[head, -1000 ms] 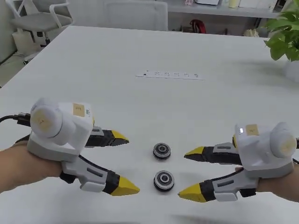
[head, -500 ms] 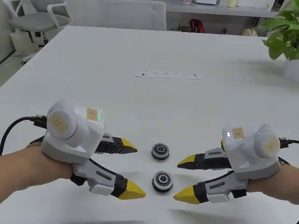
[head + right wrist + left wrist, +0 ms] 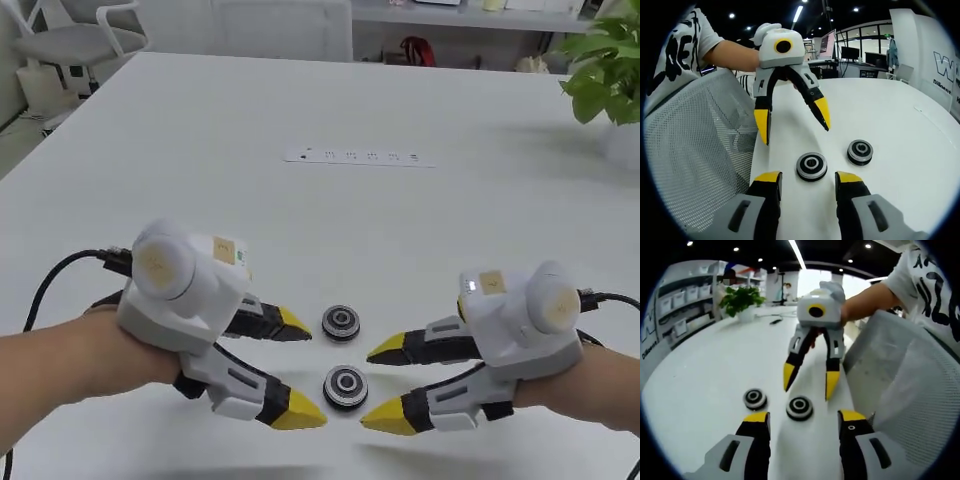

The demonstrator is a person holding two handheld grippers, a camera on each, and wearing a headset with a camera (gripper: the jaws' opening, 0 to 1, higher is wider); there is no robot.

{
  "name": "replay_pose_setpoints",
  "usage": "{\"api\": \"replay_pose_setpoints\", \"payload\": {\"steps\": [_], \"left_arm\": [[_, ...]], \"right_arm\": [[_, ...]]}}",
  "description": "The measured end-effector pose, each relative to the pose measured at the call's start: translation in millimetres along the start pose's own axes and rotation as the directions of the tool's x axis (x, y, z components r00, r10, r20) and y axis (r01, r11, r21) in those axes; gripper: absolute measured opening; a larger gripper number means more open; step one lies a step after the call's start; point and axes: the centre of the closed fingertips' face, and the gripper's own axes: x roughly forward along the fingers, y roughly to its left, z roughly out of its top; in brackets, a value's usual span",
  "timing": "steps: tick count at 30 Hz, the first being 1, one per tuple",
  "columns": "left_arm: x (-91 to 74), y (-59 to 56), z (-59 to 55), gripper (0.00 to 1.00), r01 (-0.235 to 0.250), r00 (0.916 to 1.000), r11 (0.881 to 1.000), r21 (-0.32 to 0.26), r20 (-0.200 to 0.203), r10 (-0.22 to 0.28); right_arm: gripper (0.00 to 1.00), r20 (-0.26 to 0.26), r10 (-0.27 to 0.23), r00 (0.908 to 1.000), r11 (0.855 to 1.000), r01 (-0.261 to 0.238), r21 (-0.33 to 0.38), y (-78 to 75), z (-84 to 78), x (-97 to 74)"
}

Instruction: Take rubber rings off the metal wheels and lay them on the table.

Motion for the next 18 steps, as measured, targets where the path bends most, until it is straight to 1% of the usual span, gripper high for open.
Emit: {"api": "replay_pose_setpoints", "payload": {"steps": [2, 8, 11, 16, 18], "left_arm": [[2.9, -2.5, -0.7, 0.55, 0.010, 0.9999, 1.000, 0.003, -0.009, -0.010], [8.8, -4.2, 2.1, 0.50, 0.024, 0.9997, 1.000, 0.005, -0.006, -0.024], [13.7, -6.3, 0.5, 0.49, 0.036, 0.9992, 0.999, 0.001, -0.020, -0.036], [19.0, -6.7, 1.5, 0.45, 0.040, 0.9991, 0.999, -0.012, -0.016, -0.040], [21.3, -6.2, 0.4, 0.43, 0.037, 0.9990, 0.999, -0.009, -0.025, -0.037]], "right_arm": [[0.40, -0.002, 0.002, 1.0000, 1.000, -0.002, -0.001, 0.2, -0.4, 0.1], [0.39, -0.003, 0.004, 1.0000, 1.000, -0.004, 0.001, 1.0, -2.4, 0.5], [0.39, -0.005, 0.004, 1.0000, 1.000, -0.004, 0.002, 1.1, -3.7, 1.0], [0.39, -0.006, 0.010, 0.9999, 1.000, -0.010, 0.002, 3.1, -3.0, 1.8], [0.39, -0.008, 0.012, 0.9999, 1.000, -0.012, -0.001, 4.0, -3.6, 2.0]]}}
